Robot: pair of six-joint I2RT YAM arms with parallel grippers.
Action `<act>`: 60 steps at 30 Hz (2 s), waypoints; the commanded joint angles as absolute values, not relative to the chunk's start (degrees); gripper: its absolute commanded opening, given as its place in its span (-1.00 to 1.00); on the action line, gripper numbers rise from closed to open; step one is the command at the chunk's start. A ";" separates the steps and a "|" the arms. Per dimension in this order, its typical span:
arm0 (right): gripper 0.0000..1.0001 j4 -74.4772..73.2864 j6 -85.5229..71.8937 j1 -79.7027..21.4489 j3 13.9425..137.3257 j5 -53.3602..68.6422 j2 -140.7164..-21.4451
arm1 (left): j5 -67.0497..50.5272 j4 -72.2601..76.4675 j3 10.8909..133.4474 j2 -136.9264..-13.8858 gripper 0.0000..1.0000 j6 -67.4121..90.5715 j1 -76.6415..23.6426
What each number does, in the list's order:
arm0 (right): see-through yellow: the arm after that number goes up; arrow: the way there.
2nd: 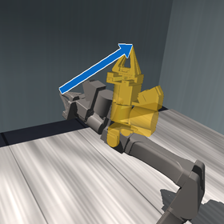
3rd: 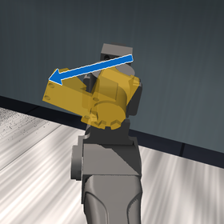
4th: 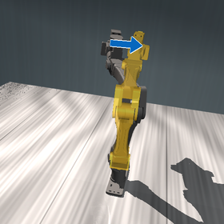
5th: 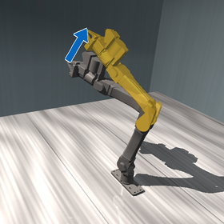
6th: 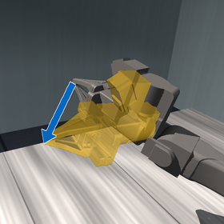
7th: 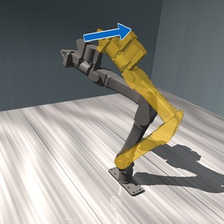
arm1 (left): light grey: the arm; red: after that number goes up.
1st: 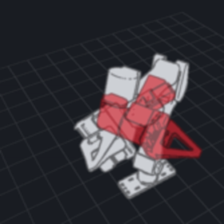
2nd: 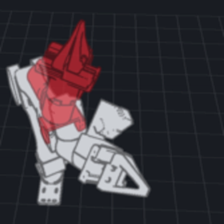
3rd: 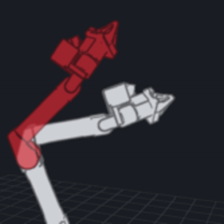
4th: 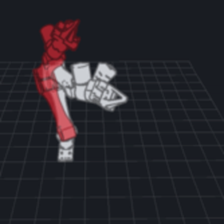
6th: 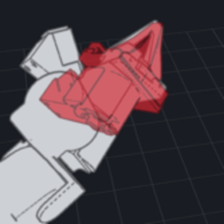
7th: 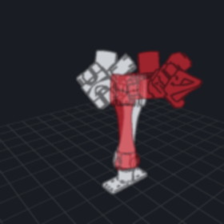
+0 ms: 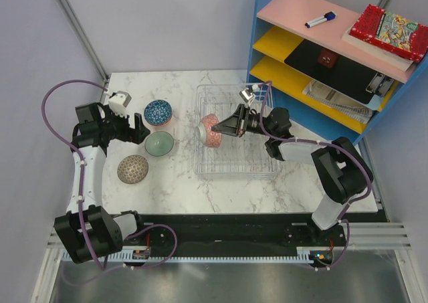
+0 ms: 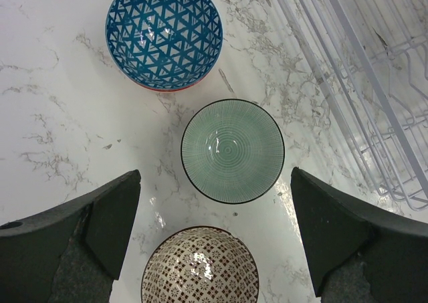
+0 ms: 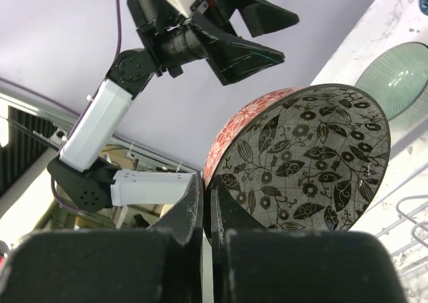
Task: Load the bowls into the dish rack
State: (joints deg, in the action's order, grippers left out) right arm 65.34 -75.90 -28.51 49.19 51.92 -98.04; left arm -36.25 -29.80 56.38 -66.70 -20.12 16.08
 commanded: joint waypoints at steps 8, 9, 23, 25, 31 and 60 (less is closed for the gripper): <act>-1.00 70.14 -76.90 -28.13 44.82 40.35 -97.47 | -38.50 -26.46 56.60 -66.27 0.99 -22.85 16.61; -1.00 69.70 -76.90 -28.21 44.91 39.82 -98.17 | -38.58 -26.46 56.60 -66.36 0.99 -22.94 16.61; -1.00 69.79 -79.72 -28.13 45.62 36.74 -103.97 | -38.50 -24.96 57.74 -70.66 0.99 -23.29 16.61; -1.00 69.52 -79.63 -28.04 45.18 36.21 -104.06 | -38.76 -24.96 58.01 -71.01 0.99 -23.12 16.61; -1.00 68.12 -79.19 -27.86 44.56 35.86 -104.68 | -38.41 -24.87 58.18 -70.49 0.99 -23.29 16.61; -1.00 65.47 -78.48 -27.95 47.11 37.09 -104.24 | -38.32 -25.22 58.53 -70.66 0.99 -23.73 16.52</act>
